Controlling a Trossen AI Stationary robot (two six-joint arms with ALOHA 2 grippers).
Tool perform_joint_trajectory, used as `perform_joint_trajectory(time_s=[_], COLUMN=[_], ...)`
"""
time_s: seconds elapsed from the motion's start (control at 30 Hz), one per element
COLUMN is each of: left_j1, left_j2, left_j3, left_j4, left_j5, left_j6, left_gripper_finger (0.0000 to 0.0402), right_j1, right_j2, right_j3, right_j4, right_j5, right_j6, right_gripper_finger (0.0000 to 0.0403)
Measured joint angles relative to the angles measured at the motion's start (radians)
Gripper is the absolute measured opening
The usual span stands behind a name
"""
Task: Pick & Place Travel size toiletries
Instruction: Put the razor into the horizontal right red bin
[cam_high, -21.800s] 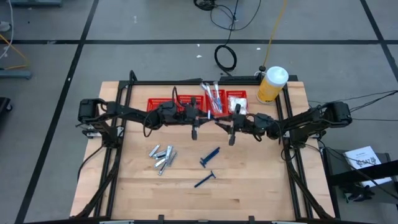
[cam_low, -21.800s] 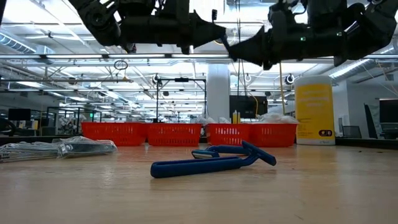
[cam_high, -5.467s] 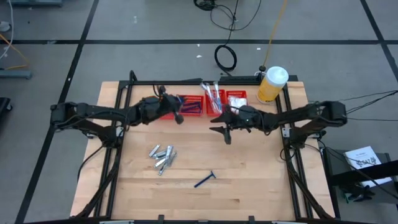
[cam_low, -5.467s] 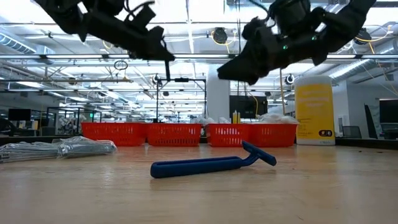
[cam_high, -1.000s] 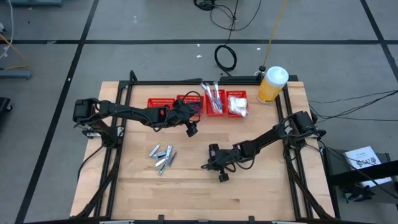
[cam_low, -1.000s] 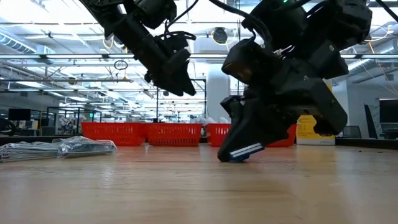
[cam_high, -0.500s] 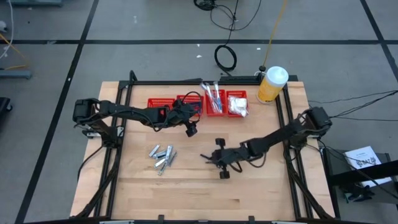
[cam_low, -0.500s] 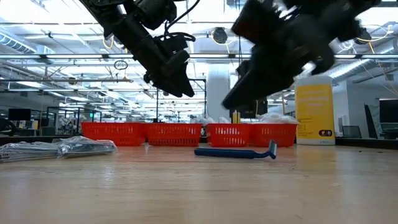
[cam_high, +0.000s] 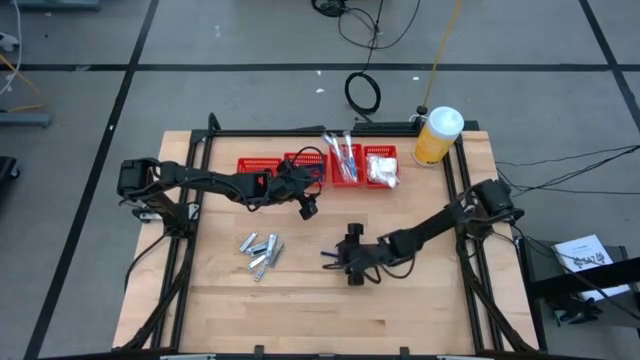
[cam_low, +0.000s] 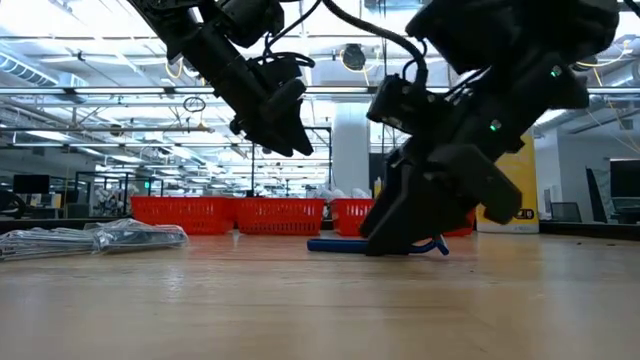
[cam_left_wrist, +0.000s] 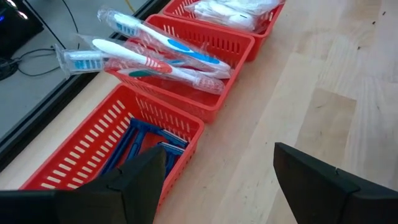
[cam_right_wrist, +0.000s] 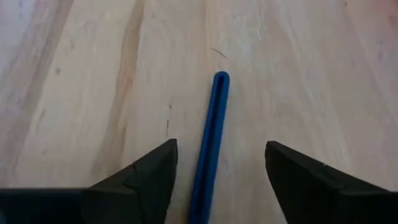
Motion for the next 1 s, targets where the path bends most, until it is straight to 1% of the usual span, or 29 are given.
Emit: perform_joint_trajectory(time_s=[0.07, 0.17, 0.27, 0.4, 0.43, 0.6, 0.7, 0.77, 0.87, 0.93, 1.0], left_j1=[0.000, 0.000, 0.000, 0.000, 0.000, 0.000, 0.000, -0.002, -0.007, -0.007, -0.005], left_j2=[0.000, 0.000, 0.000, 0.000, 0.000, 0.000, 0.000, 0.000, 0.000, 0.000, 0.000], left_j3=[0.000, 0.000, 0.000, 0.000, 0.000, 0.000, 0.000, 0.001, 0.002, 0.001, -0.017], left_j4=[0.000, -0.001, -0.001, -0.002, -0.002, -0.002, 0.007, 0.023, 0.059, 0.080, 0.146], left_j5=[0.000, 0.000, 0.000, 0.000, 0.000, 0.000, 0.000, 0.000, 0.000, 0.000, 0.000], left_j6=[-0.008, -0.009, -0.009, -0.009, -0.009, -0.009, 0.010, 0.039, 0.090, 0.125, 0.148], left_gripper_finger=[0.0285, 0.0287, 0.0284, 0.0283, 0.0284, 0.0285, 0.0284, 0.0281, 0.0278, 0.0275, 0.0272], right_j1=[-0.018, -0.045, -0.062, -0.075, -0.076, -0.075, -0.074, -0.074, -0.081, -0.086, -0.094], right_j2=[0.019, 0.020, 0.021, 0.023, 0.023, 0.020, -0.034, -0.088, -0.208, -0.297, -0.381], right_j3=[0.001, 0.003, 0.003, 0.002, 0.002, 0.001, -0.002, -0.005, -0.013, -0.019, -0.049], right_j4=[-0.005, -0.037, -0.068, -0.097, -0.108, -0.107, -0.106, -0.151, -0.256, -0.311, -0.341], right_j5=[-0.019, -0.116, -0.183, -0.230, -0.236, -0.231, -0.204, -0.176, -0.094, -0.010, 0.065], right_j6=[0.015, 0.049, 0.073, 0.067, 0.059, 0.004, -0.042, -0.077, -0.102, -0.105, -0.116], right_gripper_finger=[0.0213, 0.0176, 0.0124, 0.0037, 0.0023, 0.0022, 0.0020, 0.0020, 0.0020, 0.0020, 0.0020])
